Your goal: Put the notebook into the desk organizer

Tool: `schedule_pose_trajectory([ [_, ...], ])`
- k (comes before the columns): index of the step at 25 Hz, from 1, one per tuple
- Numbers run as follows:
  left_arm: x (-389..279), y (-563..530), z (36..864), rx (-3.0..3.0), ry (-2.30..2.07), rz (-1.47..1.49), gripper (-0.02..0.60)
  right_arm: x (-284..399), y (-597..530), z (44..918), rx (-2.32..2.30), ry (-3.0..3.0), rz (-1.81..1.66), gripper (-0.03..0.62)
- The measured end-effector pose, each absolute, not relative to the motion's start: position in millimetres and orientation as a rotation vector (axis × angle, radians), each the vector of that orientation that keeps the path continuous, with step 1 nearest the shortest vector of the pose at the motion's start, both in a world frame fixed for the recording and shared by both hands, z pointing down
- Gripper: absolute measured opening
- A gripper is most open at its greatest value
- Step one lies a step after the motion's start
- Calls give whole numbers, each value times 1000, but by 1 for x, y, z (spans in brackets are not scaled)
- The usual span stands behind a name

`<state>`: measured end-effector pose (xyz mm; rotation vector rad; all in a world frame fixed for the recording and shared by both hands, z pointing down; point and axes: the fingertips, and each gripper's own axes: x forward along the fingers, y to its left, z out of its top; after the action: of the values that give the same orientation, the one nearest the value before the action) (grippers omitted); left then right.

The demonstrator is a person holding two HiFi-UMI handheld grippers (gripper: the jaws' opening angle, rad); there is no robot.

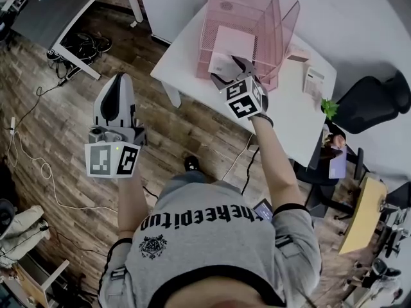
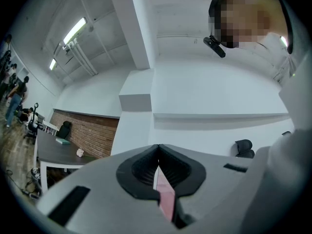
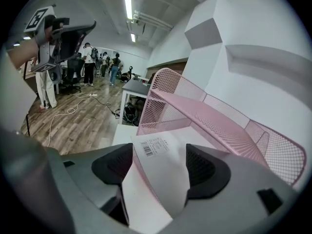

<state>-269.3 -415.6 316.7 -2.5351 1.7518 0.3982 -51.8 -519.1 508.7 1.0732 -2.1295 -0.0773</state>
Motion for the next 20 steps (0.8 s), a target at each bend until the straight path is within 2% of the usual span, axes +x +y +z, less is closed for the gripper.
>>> schedule_pose_trajectory([
  [5,-263,-418,317,-2557,1726,409,5,-57,-507,500,1093,-2206,-12,318],
  [11,-246,-417,314,-2595,1670,436,5,-52,-488,476,1203,-2391,230,308],
  [12,-242,-416,313,-2599,1659,442,5,-50,-485,471,1229,-2410,255,283],
  [15,-232,-414,309,-2614,1628,454,5,-39,-477,455,1315,-2428,266,142],
  [18,-223,-411,306,-2625,1607,464,5,-27,-469,443,1389,-2437,250,33],
  [20,-216,-409,304,-2629,1595,469,5,-19,-464,436,1430,-2444,237,9],
])
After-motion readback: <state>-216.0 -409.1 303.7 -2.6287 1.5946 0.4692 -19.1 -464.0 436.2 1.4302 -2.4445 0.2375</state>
